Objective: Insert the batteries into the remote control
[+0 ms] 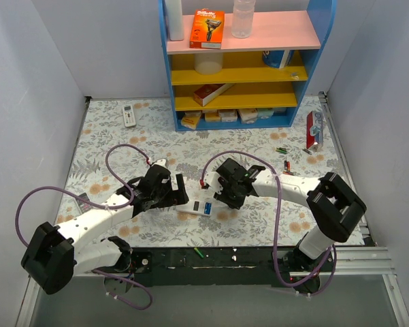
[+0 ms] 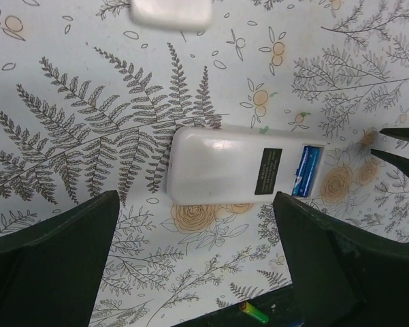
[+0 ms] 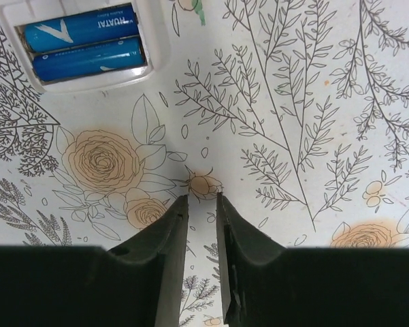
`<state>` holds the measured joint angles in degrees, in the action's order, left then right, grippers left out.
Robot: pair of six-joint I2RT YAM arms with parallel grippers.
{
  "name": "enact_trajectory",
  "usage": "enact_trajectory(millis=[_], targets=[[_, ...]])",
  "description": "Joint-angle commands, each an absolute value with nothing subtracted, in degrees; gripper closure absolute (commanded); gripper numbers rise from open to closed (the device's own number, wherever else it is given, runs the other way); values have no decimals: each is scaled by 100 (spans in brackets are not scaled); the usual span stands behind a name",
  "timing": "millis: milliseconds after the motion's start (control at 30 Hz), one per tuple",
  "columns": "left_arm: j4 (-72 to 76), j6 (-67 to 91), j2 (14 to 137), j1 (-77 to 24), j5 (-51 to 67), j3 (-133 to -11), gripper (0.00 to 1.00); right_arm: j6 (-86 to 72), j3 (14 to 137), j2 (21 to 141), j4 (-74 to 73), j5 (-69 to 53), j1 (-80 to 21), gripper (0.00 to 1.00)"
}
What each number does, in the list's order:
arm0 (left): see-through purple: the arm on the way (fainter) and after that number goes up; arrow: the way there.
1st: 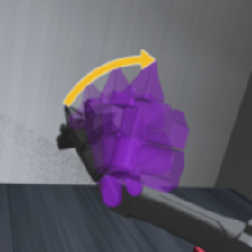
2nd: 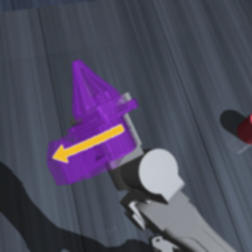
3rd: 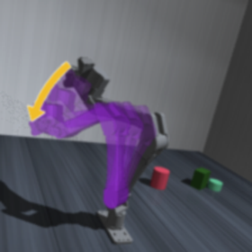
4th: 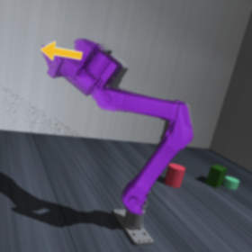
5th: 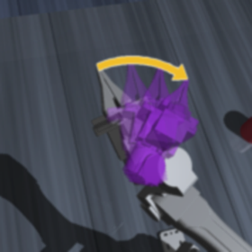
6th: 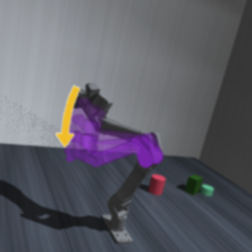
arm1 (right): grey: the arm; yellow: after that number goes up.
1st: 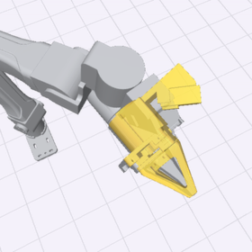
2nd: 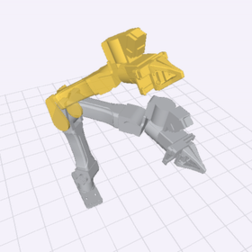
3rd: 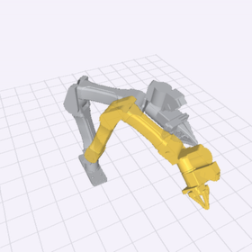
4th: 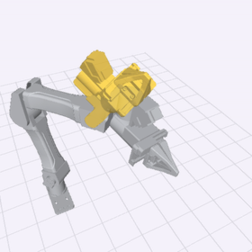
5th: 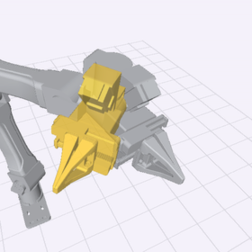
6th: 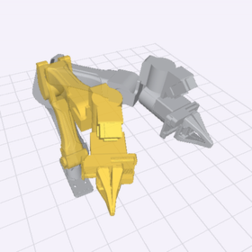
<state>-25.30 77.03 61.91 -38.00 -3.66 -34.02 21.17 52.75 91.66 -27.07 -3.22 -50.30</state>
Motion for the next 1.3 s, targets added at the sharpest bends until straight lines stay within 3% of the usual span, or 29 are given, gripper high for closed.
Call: enact_trajectory(millis=[0, 167, 233, 333, 500, 800, 1100, 1267], targets=[[-2496, 8244, 6450, -3814, -378, -3410, 2, 2101, 5370, 8886, -2847, -264, -5027, 69], [-2900, 8516, 6460, -3814, -1053, -3559, 2, 1882, 5581, 8780, -2804, -229, -5019, 58], [-3058, 8499, 6468, -3814, -1528, -3725, 3, 1697, 5695, 8763, -2699, -159, -5010, 43], [-3146, 8394, 6774, -3753, -2045, -4155, 5, 1293, 5792, 8763, -2593, 252, -5010, 36], [-2761, 6702, 7777, -3490, -2154, -5017, 2, 722, 5722, 8457, -2479, 518, -4975, 20], [-3305, 5941, 9798, -2936, -1468, -6626, 2, 88, 5212, 7604, -2285, 747, -4957, 19], [-3384, 5994, 10590, -2777, -774, -6969, 2, -193, 4808, 6935, -2285, 1028, -4948, 20], [-3664, 6257, 10793, -2786, -10, -7128, 10, -220, 4685, 6742, -2329, 1274, -4939, 20]])
